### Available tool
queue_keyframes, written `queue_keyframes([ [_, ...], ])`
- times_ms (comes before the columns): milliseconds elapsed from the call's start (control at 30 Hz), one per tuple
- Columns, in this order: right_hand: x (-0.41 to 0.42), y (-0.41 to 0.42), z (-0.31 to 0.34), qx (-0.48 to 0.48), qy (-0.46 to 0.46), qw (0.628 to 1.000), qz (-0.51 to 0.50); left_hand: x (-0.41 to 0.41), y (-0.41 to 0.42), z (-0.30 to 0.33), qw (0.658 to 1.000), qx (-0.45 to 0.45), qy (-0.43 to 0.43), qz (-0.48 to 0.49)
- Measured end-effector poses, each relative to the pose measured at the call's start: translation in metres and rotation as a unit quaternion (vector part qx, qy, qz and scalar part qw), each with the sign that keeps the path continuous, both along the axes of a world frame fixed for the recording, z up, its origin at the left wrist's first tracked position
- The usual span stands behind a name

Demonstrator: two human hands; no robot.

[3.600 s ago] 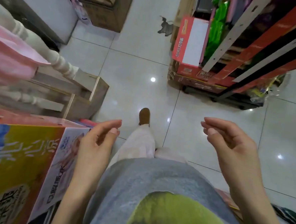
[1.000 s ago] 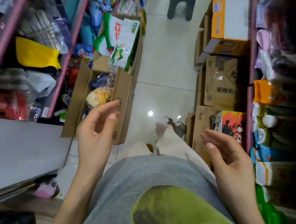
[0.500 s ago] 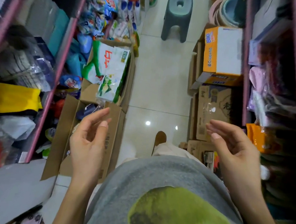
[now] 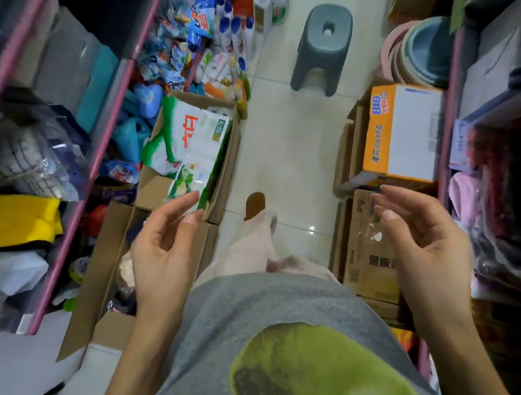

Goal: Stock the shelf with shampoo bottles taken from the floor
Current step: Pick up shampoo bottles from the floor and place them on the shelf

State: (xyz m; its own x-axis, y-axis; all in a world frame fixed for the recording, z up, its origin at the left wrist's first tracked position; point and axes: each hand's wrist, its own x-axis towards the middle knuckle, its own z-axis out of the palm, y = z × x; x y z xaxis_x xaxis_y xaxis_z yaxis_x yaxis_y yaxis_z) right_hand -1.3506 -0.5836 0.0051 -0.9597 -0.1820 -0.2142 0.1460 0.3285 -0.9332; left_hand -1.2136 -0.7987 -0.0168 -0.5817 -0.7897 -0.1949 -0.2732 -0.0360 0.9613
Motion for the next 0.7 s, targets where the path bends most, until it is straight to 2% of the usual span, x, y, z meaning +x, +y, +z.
queue_keyframes([
  [467, -0.112, -0.119, -0.006, 0.008, -0.007, 1.000, -0.021, -0.172, -0.151, 0.006, 0.998, -0.004, 0.019, -0.061],
  [700, -0.153, -0.156, -0.007, 0.009, -0.022, 0.998, -0.059, -0.243, -0.199, 0.009, 0.996, -0.004, 0.024, -0.085],
])
